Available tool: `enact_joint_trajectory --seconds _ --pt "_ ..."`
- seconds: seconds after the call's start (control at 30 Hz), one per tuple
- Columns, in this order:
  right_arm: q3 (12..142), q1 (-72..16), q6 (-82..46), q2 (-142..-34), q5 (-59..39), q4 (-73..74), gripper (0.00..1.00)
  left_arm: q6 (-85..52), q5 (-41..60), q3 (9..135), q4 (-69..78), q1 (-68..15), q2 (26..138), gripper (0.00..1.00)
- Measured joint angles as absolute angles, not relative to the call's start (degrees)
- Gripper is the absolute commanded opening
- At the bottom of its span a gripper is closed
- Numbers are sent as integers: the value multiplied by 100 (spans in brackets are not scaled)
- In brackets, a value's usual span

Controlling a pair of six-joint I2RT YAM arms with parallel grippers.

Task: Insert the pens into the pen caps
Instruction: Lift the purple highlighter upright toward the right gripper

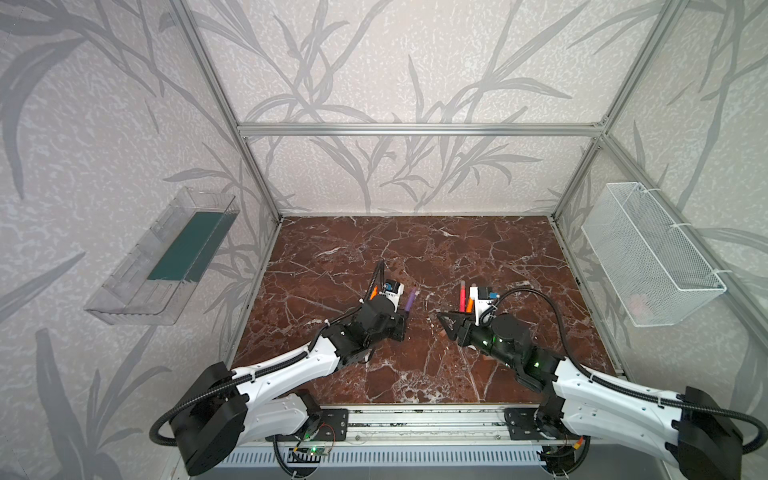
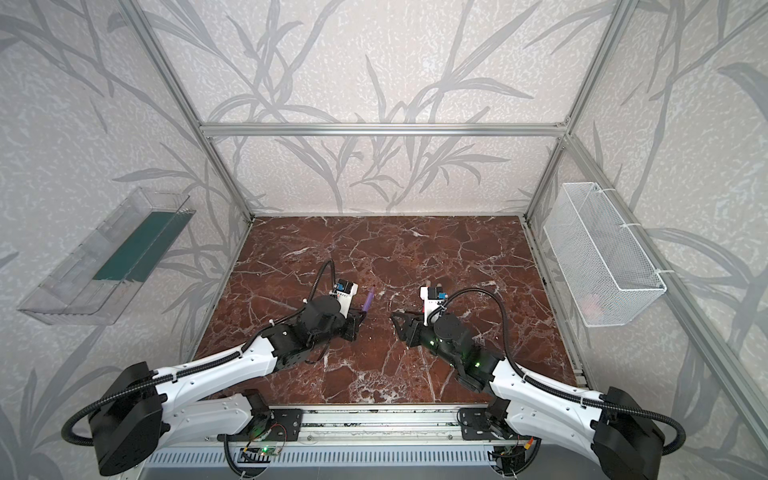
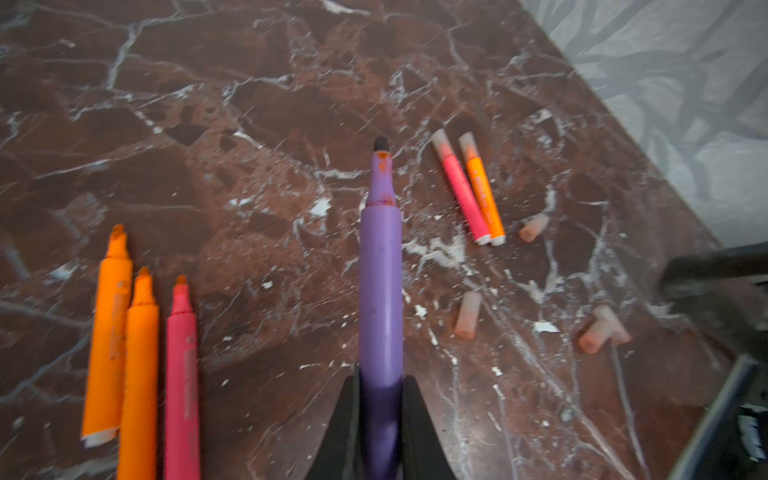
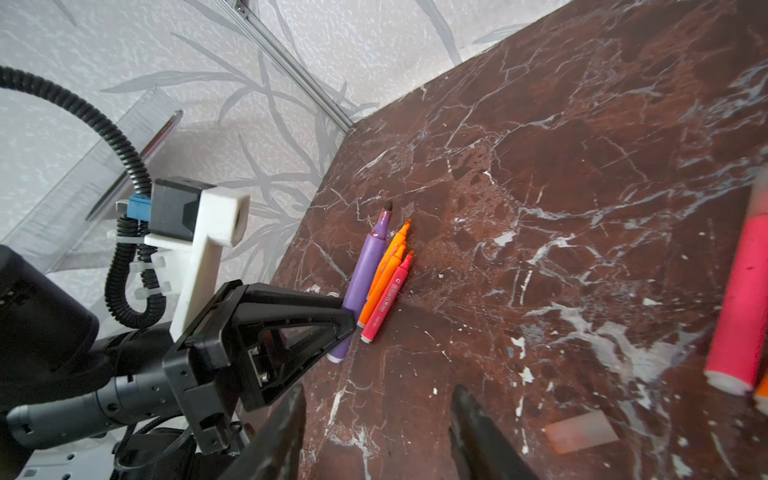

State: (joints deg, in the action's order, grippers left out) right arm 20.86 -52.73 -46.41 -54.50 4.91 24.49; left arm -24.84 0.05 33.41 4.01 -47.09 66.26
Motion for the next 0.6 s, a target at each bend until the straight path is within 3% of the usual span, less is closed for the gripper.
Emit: enact_joint_trajectory --seconds 0.23,0.47,0.6 --pt "2088 -5754 -4762 -6080 659 3378 60 -2440 541 3135 991 -4917 6665 0" --pt "2150 -5804 -4860 -6484 921 3686 60 -2436 635 3135 1236 -5214 6716 0" --pt "2167 -5804 -4952 -6580 1017 3710 55 -2436 633 3135 1247 -5290 6748 0"
